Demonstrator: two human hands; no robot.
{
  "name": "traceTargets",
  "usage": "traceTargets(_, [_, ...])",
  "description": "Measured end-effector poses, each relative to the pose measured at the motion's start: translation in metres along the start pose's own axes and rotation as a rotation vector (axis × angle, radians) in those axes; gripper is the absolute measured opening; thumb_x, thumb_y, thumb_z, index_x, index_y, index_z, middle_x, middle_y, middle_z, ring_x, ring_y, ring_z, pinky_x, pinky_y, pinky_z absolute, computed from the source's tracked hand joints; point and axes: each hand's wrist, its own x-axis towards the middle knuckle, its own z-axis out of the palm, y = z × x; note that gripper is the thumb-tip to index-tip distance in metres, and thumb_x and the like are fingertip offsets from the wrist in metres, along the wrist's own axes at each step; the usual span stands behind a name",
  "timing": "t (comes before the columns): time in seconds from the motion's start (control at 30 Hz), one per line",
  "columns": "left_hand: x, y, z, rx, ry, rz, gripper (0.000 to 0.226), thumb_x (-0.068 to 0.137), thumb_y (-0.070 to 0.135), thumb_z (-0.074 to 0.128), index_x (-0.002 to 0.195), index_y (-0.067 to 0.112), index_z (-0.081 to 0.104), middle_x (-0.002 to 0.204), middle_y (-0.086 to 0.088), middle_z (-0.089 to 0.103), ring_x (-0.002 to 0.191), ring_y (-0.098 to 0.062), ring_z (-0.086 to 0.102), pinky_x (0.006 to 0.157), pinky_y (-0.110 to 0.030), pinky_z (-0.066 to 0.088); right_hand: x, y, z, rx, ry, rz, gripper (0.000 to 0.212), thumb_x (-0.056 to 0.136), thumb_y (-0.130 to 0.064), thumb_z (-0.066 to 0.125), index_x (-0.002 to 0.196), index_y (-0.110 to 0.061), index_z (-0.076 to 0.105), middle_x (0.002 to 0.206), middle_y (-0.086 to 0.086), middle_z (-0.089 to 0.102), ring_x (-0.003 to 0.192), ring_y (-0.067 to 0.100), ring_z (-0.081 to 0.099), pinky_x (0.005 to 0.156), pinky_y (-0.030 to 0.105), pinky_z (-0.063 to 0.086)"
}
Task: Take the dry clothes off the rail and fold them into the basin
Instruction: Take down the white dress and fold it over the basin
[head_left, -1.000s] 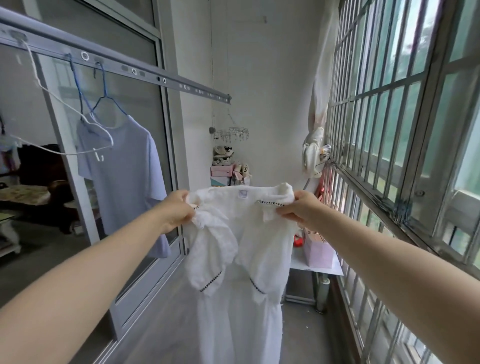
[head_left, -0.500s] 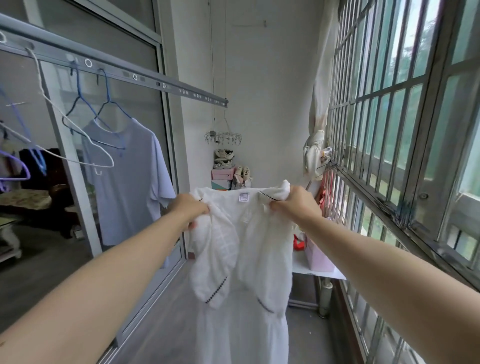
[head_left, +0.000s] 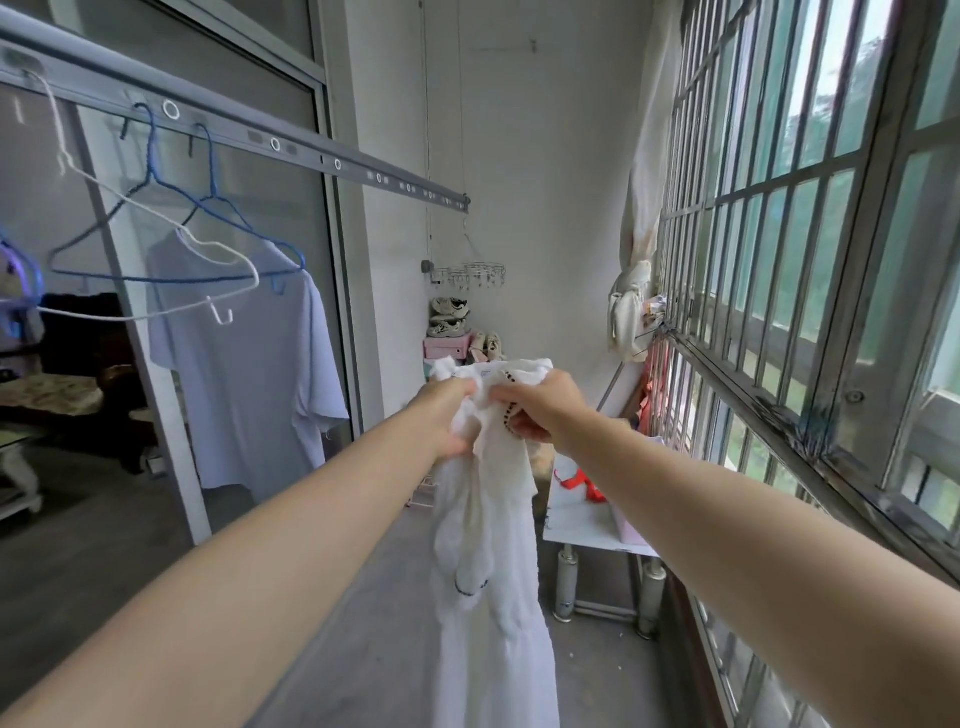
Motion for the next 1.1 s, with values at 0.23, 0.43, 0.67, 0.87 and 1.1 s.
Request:
traceTargets(0.23, [0.012, 0.0, -0.016, 0.239, -0.411, 0.171, 0.053, 0.075, 0.001, 0.064, 0.127, 0.001, 0.054, 0.116, -0.018, 0.063, 0.109, -0.028, 0.061, 0.104, -0.042, 0.044, 0.003, -0.007, -0.009, 0.094, -0.255, -0.002, 0.024, 0.083, -0.019, 0.069, 0.101, -0.004, 0.065, 0.076, 0.011, 0.067, 0.065, 0.019, 0.066, 0.081, 0.035, 0.058])
traceTargets(0.43, [0.018, -0.001, -0.027, 0.597, -0.033, 0.502, 0.034, 0.073, -0.002, 0.071, 0.104, 0.009, 0.064, 0.101, -0.009, 0.07, 0.101, -0.023, 0.065, 0.092, -0.039, 0.052, -0.007, -0.011, -0.02, 0.033, -0.437, -0.179, 0.014, 0.09, -0.025, 0.061, 0.1, -0.016, 0.064, 0.098, -0.002, 0.066, 0.089, 0.007, 0.061, 0.08, 0.015, 0.05])
traceTargets(0.67, [-0.004, 0.029, -0.031, 0.391, -0.234, 0.563, 0.035, 0.082, -0.013, 0.059, 0.112, 0.006, 0.058, 0.098, -0.002, 0.065, 0.092, -0.015, 0.061, 0.092, -0.031, 0.048, -0.012, 0.057, -0.038, 0.07, -0.579, -0.061, 0.052, 0.084, -0.006, 0.068, 0.126, -0.027, 0.045, 0.111, -0.014, 0.062, 0.089, -0.005, 0.063, 0.068, 0.008, 0.049])
traceTargets(0.87, [-0.002, 0.043, -0.026, 0.279, -0.203, 0.586, 0.04, 0.084, -0.007, 0.061, 0.122, 0.003, 0.054, 0.104, -0.003, 0.066, 0.097, -0.017, 0.063, 0.085, -0.03, 0.053, -0.017, 0.086, -0.023, 0.103, -0.728, 0.121, 0.04, 0.074, -0.012, 0.072, 0.111, -0.021, 0.063, 0.114, 0.0, 0.07, 0.112, 0.021, 0.062, 0.103, 0.038, 0.044])
traceTargets(1.1, [0.025, 0.033, -0.059, 0.153, 0.042, 0.453, 0.036, 0.086, 0.001, 0.062, 0.122, 0.007, 0.056, 0.096, -0.004, 0.067, 0.08, -0.016, 0.065, 0.062, -0.027, 0.057, -0.015, 0.077, -0.051, 0.133, -0.79, 0.224, 0.07, 0.07, -0.032, 0.078, 0.131, -0.013, 0.051, 0.132, 0.008, 0.059, 0.122, 0.025, 0.055, 0.106, 0.042, 0.041])
